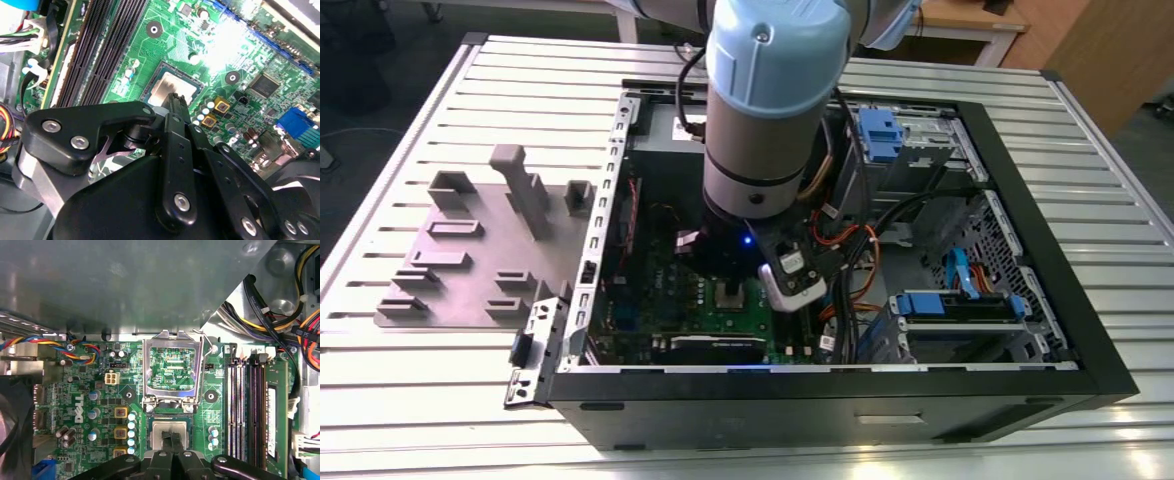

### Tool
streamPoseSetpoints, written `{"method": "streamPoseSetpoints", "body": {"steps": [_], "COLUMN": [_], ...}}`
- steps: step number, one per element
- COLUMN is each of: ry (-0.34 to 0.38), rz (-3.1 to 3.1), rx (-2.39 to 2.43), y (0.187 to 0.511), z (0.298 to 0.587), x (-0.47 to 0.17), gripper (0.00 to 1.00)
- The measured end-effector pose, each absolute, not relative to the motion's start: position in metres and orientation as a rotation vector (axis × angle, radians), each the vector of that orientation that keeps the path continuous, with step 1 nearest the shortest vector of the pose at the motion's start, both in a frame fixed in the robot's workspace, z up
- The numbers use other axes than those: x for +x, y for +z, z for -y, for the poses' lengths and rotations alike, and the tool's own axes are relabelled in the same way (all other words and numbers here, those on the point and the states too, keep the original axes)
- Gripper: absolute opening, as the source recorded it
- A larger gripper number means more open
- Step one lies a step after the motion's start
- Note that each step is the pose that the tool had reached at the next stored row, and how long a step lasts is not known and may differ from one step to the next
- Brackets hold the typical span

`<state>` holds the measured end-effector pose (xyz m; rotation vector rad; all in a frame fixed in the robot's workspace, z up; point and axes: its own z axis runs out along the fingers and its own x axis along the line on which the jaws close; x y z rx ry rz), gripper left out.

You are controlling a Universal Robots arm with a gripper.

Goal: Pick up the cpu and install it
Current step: 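Close the cpu cover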

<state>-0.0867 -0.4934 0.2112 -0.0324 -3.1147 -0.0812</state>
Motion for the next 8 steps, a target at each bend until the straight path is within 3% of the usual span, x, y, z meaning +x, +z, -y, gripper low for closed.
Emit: {"method": "streamPoseSetpoints", "body": {"steps": [8], "ry": [-0.082], "rz": [3.116], "rx": [-0.032], "y": [0.2207], "z": [0.4928], "x": [-0.0868], "gripper": [0.11]}}
